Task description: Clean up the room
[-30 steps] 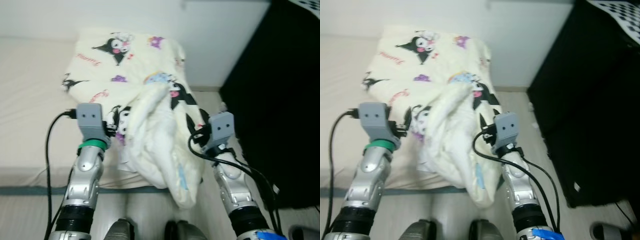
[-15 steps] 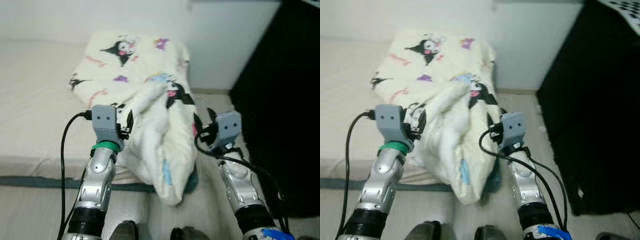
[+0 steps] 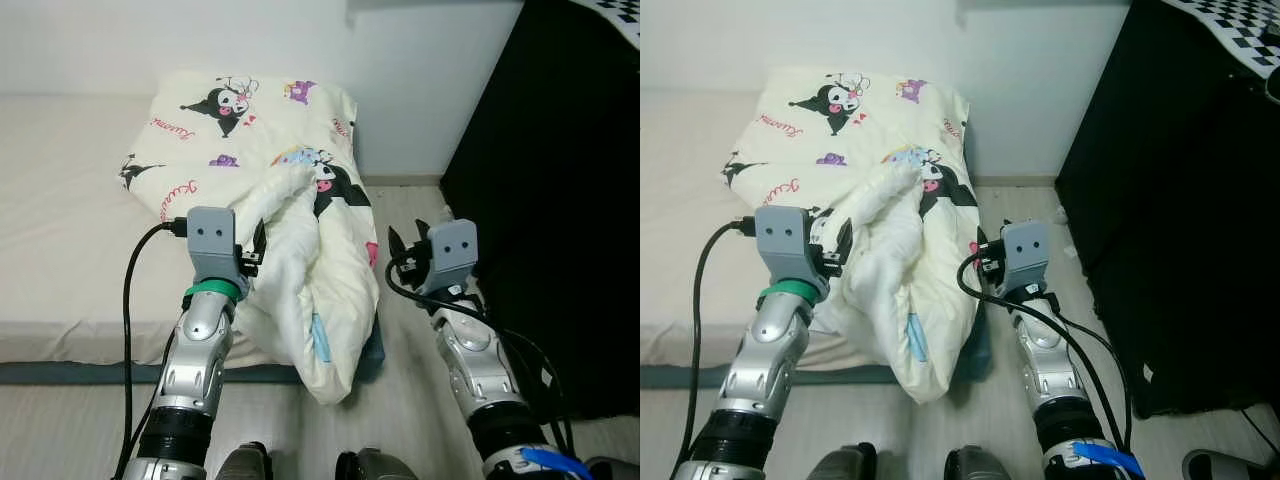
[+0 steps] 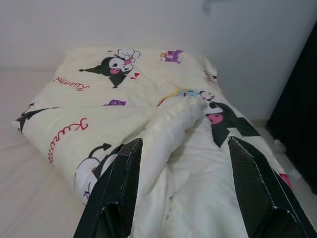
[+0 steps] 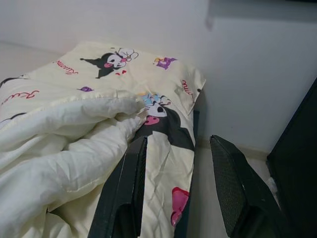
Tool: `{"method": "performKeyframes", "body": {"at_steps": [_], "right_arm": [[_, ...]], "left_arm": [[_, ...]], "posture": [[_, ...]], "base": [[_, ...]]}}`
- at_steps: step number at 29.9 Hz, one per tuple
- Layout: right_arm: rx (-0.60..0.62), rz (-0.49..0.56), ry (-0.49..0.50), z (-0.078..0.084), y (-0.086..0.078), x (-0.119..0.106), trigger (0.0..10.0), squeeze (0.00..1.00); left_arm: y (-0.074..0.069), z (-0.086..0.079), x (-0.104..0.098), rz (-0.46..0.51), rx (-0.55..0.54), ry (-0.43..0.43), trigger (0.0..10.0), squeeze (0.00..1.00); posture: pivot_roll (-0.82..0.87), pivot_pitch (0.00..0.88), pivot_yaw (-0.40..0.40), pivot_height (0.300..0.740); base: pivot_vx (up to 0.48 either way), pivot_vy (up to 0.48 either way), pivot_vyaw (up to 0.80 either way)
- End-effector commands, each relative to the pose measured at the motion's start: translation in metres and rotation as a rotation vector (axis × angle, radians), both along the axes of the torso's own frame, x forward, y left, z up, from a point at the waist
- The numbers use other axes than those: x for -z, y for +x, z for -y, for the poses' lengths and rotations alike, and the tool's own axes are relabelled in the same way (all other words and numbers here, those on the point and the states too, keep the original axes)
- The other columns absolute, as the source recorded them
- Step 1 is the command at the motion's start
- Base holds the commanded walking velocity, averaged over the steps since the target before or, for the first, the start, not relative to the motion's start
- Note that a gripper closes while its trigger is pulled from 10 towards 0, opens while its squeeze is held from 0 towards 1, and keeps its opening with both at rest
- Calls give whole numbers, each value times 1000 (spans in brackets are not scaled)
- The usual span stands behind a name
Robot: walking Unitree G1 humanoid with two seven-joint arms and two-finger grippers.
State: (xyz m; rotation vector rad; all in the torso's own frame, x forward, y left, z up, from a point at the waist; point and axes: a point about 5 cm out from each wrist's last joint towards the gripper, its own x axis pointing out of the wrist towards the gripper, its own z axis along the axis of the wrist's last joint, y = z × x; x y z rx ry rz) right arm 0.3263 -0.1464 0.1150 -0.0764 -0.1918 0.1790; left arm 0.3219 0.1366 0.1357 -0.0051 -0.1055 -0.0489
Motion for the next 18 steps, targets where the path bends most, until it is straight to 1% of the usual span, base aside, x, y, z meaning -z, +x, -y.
{"method": "performKeyframes", "body": {"at_steps": [1,4,5,7,10,11,13,16,18], "right_arm": [[22,-42,14,6,-4,9,10000,0],[31,-48,1,8,-5,11,10000,0],[41,-57,-28,10,-7,15,10000,0],[52,-66,-52,12,-8,17,10000,0],[61,-68,-39,13,-8,17,10000,0],[73,-65,-14,15,-7,16,10000,0],[82,-69,-6,16,-7,15,10000,0],[84,-82,-6,17,-6,16,10000,0],[86,-122,-48,17,-4,22,10000,0]], "left_arm": [[-2,-1,11,-40,-5,25,10000,0],[-1,0,14,-49,11,42,10000,0],[1,3,16,-62,37,59,10000,0],[3,6,16,-61,74,56,10000,0],[4,8,16,-61,94,70,10000,0],[7,8,16,-71,99,77,10000,0],[11,7,17,-87,97,69,10000,0],[12,7,18,-99,98,74,10000,0],[16,12,21,-121,123,95,10000,0]], "posture": [[77,118,30,735],[73,120,30,735],[69,121,32,735],[64,122,35,735],[58,128,41,735],[51,137,49,735],[49,144,51,735],[49,144,51,735],[42,156,58,735]], "base": [[0,0,0],[0,0,0],[0,0,0],[0,0,0],[0,0,0],[0,0,0],[0,0,0],[0,0,0],[0,0,0]]}}
